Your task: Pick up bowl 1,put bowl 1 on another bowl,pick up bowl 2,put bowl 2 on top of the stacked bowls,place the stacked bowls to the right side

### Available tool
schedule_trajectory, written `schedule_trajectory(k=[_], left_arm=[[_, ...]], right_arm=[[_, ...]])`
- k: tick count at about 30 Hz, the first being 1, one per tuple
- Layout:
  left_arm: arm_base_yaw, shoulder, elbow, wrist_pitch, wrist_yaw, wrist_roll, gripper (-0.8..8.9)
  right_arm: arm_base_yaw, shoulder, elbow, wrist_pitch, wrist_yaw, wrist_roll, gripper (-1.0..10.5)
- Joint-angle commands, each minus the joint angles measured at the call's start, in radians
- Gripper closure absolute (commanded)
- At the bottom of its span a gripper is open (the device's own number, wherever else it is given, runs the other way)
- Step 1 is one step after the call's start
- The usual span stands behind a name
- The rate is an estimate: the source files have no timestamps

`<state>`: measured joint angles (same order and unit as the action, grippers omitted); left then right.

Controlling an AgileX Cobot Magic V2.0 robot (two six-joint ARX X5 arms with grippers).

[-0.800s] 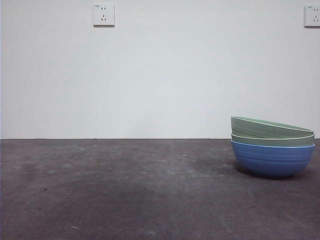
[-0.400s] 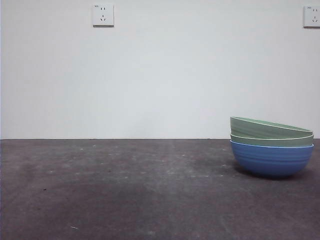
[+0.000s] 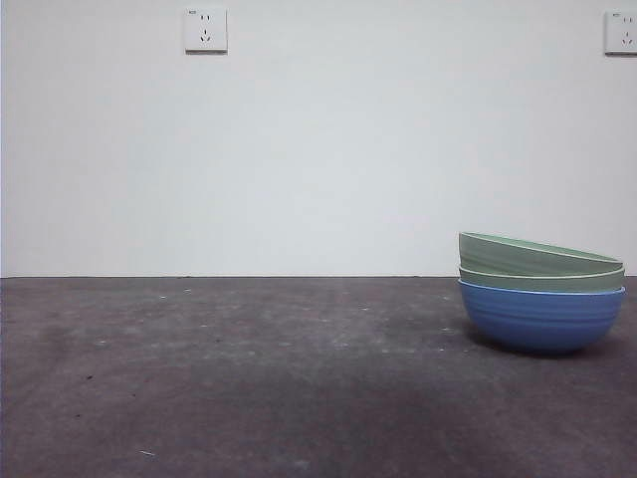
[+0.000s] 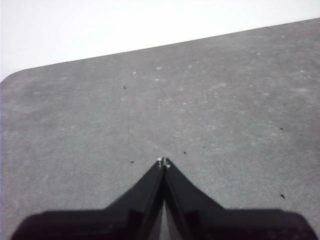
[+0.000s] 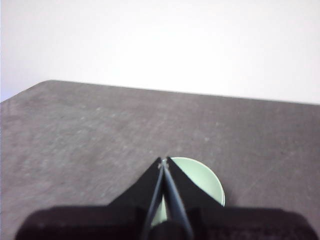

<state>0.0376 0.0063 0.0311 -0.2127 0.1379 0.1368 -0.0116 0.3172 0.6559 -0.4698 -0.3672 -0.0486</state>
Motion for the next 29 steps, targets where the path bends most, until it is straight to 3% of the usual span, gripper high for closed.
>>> schedule_trajectory(k=[1, 8, 16, 26, 29], left_arm=[[0.003, -0.002, -0.011, -0.008, -0.003, -0.009, 8.17], [0.003, -0.002, -0.011, -0.008, -0.003, -0.009, 8.17], [0.003, -0.002, -0.011, -0.008, -0.003, -0.009, 8.17], [0.003, -0.002, -0.011, -0.008, -0.003, -0.009, 8.17], [0.003, -0.002, -0.011, -0.008, -0.003, -0.009, 8.17]], right_arm=[[0.0, -0.058, -0.153, 0.146, 0.0, 0.014, 9.5], [0.0, -0.18, -0.397, 0.312, 0.008, 0.007, 9.5], [0.0, -0.278, -0.587, 0.33, 0.007, 0.006, 9.5], [0.0, -0.316, -0.651, 0.309, 0.006, 0.012, 9.5], [0.0, -0.316, -0.65, 0.309, 0.006, 0.047, 9.5]])
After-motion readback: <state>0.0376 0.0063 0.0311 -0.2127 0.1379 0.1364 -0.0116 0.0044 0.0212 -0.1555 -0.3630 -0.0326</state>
